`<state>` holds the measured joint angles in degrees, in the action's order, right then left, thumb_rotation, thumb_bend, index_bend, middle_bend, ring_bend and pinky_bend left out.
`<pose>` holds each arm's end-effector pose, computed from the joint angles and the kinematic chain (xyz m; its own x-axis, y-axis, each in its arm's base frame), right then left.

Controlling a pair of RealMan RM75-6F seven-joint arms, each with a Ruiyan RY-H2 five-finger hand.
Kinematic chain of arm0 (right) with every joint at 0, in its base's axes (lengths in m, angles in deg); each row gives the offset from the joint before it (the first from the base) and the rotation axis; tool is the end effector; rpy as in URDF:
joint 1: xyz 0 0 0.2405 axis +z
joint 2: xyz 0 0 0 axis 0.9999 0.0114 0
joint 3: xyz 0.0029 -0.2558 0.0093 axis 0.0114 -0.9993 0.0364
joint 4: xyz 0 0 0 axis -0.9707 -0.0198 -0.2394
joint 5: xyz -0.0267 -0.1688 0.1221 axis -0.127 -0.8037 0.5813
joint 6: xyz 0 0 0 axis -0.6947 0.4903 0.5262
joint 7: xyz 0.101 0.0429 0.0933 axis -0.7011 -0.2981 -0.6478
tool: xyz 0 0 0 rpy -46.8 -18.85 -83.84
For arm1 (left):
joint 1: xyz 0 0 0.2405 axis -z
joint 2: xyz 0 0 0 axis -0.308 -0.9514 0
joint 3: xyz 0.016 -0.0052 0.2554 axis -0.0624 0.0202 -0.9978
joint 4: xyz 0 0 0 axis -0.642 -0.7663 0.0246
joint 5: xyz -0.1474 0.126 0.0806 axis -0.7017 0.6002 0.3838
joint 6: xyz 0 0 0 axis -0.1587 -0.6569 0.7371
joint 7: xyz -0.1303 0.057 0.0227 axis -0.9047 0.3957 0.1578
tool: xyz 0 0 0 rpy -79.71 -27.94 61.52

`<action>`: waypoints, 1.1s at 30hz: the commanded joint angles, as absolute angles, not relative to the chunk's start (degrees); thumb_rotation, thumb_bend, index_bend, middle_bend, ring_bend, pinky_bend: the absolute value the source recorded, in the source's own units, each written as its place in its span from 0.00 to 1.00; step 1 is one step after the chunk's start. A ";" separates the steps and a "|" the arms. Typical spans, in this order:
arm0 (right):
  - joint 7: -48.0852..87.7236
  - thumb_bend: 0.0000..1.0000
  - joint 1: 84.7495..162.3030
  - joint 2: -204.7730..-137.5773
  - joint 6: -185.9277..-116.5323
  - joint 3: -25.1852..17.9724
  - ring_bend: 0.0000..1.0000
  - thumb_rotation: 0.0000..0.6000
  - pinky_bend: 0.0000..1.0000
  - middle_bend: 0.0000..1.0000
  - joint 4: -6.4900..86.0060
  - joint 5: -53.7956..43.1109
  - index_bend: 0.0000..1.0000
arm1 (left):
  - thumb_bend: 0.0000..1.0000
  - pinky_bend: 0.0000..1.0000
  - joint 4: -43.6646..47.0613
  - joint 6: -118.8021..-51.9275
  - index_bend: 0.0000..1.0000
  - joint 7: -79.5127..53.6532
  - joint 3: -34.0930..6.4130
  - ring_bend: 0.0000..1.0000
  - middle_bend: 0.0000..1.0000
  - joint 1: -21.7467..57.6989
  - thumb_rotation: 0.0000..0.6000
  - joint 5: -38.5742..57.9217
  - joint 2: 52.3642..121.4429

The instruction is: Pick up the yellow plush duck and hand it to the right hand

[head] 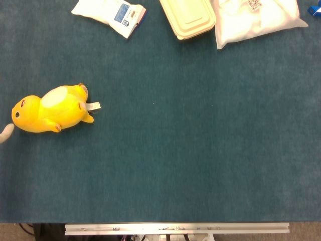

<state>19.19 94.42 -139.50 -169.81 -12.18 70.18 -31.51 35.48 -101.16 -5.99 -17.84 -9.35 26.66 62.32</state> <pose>-0.2776 -0.1745 0.1945 0.3718 -0.0682 0.9258 -0.9276 -0.0673 0.3675 -0.2753 0.1989 0.1641 0.3618 0.0695 0.9297 0.9306 0.0325 -0.3646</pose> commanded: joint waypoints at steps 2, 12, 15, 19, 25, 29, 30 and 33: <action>19.29 0.18 94.51 -139.54 -169.74 -12.12 0.12 1.00 0.24 0.26 70.20 -31.51 0.14 | 0.20 0.05 35.42 -100.79 0.11 -5.94 -17.87 0.01 0.07 -9.15 1.00 26.63 62.41; 19.37 0.18 95.33 -139.03 -169.89 -10.99 0.12 1.00 0.24 0.26 70.35 -31.43 0.14 | 0.20 0.05 35.57 -100.38 0.11 -5.94 -17.73 0.01 0.07 -8.74 1.00 26.69 62.22; 19.58 0.18 95.92 -138.58 -169.82 -10.22 0.12 1.00 0.24 0.26 70.53 -31.13 0.14 | 0.20 0.05 35.74 -99.82 0.11 -5.83 -17.83 0.01 0.07 -8.41 1.00 26.90 62.09; 19.40 0.18 96.80 -138.43 -169.21 -9.12 0.12 1.00 0.24 0.26 70.58 -29.85 0.14 | 0.20 0.05 36.26 -97.87 0.11 -5.87 -18.42 0.01 0.06 -7.63 1.00 27.21 61.90; 19.56 0.18 97.40 -138.46 -168.77 -8.61 0.12 1.00 0.24 0.26 70.70 -29.33 0.14 | 0.20 0.05 36.91 -91.83 0.08 -6.09 -19.64 0.01 0.05 -5.29 1.00 26.30 61.28; 19.53 0.18 97.40 -138.37 -168.43 -8.75 0.12 1.00 0.24 0.26 70.64 -28.97 0.14 | 0.20 0.05 36.20 -88.01 0.06 -5.62 -19.40 0.01 0.04 -3.31 1.00 23.83 61.92; 19.44 0.18 97.36 -138.31 -168.39 -8.78 0.12 1.00 0.24 0.26 70.64 -28.86 0.14 | 0.20 0.05 36.13 -87.14 0.05 -5.22 -19.38 0.01 0.04 -2.87 1.00 23.09 62.05; 19.11 0.18 97.07 -138.20 -168.71 -8.88 0.12 1.00 0.24 0.26 70.57 -28.74 0.14 | 0.20 0.05 36.06 -84.76 0.03 -3.65 -19.31 0.01 0.02 -1.60 1.00 20.37 62.59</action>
